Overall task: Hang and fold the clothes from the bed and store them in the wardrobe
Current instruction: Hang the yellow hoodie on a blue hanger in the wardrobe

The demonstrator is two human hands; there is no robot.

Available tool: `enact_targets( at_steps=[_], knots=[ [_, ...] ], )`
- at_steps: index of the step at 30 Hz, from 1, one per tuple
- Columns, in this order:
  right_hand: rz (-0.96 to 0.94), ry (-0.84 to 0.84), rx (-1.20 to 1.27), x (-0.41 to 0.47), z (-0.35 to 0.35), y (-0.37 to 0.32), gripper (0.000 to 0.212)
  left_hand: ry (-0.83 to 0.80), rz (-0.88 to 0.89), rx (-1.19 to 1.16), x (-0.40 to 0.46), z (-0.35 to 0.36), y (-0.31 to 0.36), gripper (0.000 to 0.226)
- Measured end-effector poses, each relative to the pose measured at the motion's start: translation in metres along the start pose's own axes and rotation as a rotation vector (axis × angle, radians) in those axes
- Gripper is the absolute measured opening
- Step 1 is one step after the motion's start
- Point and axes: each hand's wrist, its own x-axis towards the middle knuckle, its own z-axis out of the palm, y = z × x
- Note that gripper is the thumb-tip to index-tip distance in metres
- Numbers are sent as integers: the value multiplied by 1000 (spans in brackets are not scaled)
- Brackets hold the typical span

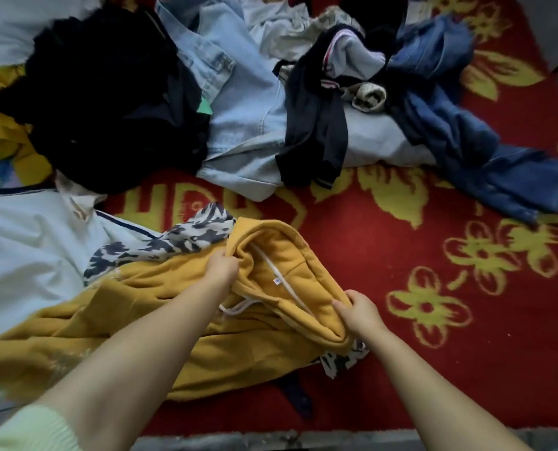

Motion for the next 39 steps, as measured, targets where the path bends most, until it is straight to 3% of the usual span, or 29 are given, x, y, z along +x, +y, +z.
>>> enact_targets(
  at_steps=[7,10,16,19,21,22,23,26,30,33,35,37,39],
  knots=[
    [-76,115,247,-53,-26,-64,17,-17,-93,-256,-83,-110,3,30],
    [-106,118,388,-84,-30,-111,19,-61,-26,-272,-125,-152,-2,36],
    [-296,-28,734,-206,-25,-216,23,-158,180,-263,-225,-235,-51,13],
    [-486,-131,701,-290,-11,-253,18,-87,393,23,-270,-277,-90,25],
    [-594,-187,661,-345,6,-268,18,98,451,266,-303,-300,-121,26],
    [-644,-206,645,-372,17,-273,18,170,452,271,-321,-312,-138,23],
    [-687,-211,627,-398,29,-277,18,213,464,201,-338,-325,-154,21],
    [-760,-135,544,-456,56,-278,17,227,489,-291,-390,-367,-188,18],
    [-734,-15,331,-487,81,-261,19,215,590,-755,-464,-405,-216,19],
    [-760,7,85,-512,105,-249,50,259,685,-926,-523,-415,-232,14],
    [-920,51,-227,-540,129,-243,75,323,709,-1011,-558,-414,-245,15],
    [-1113,-58,-486,-574,160,-230,80,402,727,-1111,-588,-407,-259,14],
    [-1195,-277,-646,-607,197,-204,56,498,707,-1204,-615,-395,-280,16]
  ],
)
